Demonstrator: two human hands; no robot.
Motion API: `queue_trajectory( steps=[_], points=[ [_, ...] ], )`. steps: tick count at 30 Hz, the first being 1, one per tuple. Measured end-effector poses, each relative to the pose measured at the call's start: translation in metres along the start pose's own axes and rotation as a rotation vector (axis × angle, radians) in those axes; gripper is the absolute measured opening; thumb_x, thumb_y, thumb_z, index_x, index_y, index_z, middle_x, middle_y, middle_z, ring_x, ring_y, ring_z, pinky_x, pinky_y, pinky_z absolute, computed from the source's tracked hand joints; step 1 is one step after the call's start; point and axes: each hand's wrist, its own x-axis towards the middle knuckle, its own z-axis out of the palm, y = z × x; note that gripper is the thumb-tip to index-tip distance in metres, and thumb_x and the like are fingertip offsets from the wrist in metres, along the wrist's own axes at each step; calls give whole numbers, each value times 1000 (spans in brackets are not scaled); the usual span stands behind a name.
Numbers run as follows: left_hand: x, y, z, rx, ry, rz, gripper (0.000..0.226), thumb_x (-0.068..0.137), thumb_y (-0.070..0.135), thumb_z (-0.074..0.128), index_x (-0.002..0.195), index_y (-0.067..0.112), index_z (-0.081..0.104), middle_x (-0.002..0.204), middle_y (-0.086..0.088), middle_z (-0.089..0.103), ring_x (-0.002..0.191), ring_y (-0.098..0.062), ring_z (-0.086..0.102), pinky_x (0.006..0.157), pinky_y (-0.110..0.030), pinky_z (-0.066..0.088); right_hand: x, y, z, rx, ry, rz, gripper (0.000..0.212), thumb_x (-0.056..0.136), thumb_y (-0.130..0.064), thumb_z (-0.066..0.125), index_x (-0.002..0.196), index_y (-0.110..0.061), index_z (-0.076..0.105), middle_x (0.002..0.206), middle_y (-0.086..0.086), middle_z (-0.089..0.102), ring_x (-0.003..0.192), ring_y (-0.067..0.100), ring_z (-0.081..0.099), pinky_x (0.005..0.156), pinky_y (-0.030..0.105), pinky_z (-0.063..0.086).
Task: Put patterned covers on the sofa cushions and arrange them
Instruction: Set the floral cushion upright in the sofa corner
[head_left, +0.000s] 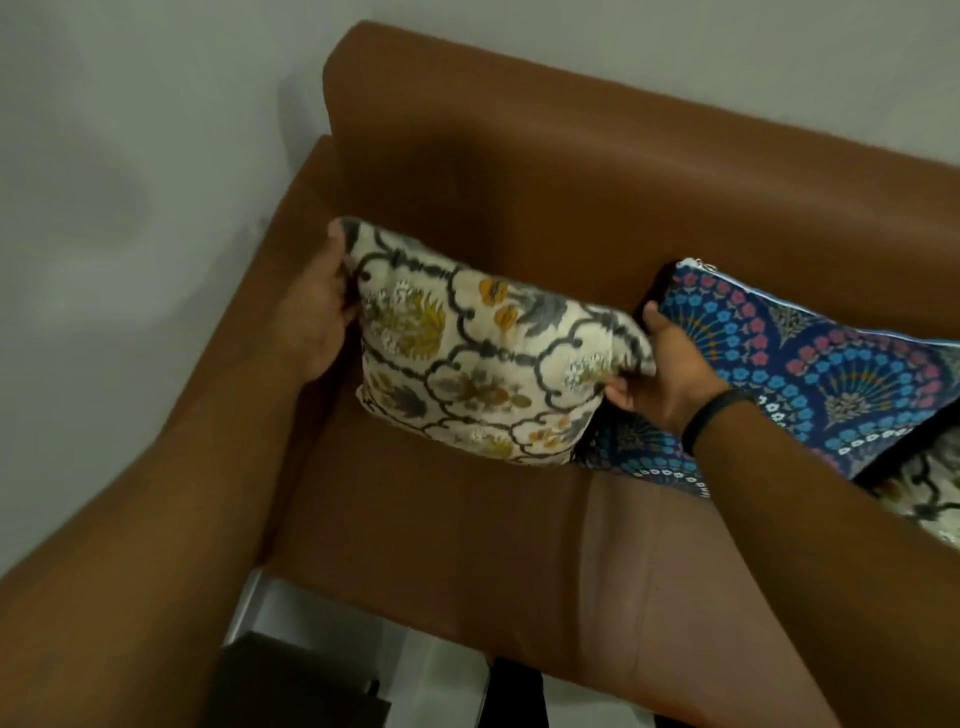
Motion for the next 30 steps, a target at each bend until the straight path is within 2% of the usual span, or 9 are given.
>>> queue_trajectory(
  steps=[4,7,10,13,17,21,23,27,30],
  points=[
    [39,-2,29,1,3,95,59,98,62,51,145,25,53,129,11,72,108,0,72,83,-19,58,24,-26,10,89,44,-92,88,94,-84,29,156,-23,44,128,13,63,114,35,69,83,47,63],
    [42,-29,47,300,70,282,83,93,58,64,161,21,33,155,2,52,135,-9,58,112,-38,49,31,-7,19,-62,130,-287,83,100,-74,36,164,-23,29,148,11,54,127,35,64,103,56,56],
    [11,-83,65,1055,99,653,106,87,68,67,167,17,19,175,-5,9,162,-30,13,124,-51,16,20,46,30,-571,415,-806,84,101,-56,56,162,-5,30,160,16,42,149,33,41,121,52,38],
    [-6,-123,83,1373,-85,931,112,80,63,72,166,14,18,175,-9,8,161,-37,11,122,-62,15,15,84,59,-1231,309,-1144,91,91,-54,64,163,-12,29,171,15,26,160,35,22,120,57,30],
    [20,-131,55,1647,-31,700,128,72,69,76,168,33,-1,176,-7,-7,159,-48,-1,114,-77,18,58,81,66,-1757,195,-1172,107,87,-56,69,170,-21,9,180,8,-2,165,32,-4,128,62,9],
    [42,-127,-4,1481,132,340,148,62,67,87,163,40,-18,174,-16,-16,154,-59,6,111,-81,23,80,74,14,-1488,448,-941,131,69,-77,75,168,-41,-3,177,0,-17,164,37,-8,123,69,11],
    [38,-122,-4,1492,141,407,152,59,67,89,164,33,-15,173,-23,-12,155,-57,7,110,-81,23,72,90,4,-1319,519,-907,131,67,-84,71,167,-44,-3,179,10,-6,163,45,-1,118,75,21],
    [28,-126,42,1586,-79,886,140,59,64,89,166,37,3,175,-20,0,157,-54,2,109,-81,24,66,109,32,-1422,379,-1129,126,66,-87,70,168,-44,9,178,10,-2,161,48,0,115,76,24],
    [35,-128,55,1568,-17,783,147,50,64,92,166,42,5,176,-15,-5,157,-53,1,107,-82,28,76,110,38,-1288,470,-979,130,63,-75,83,166,-44,10,179,9,-3,162,48,1,113,77,26]
  ],
)
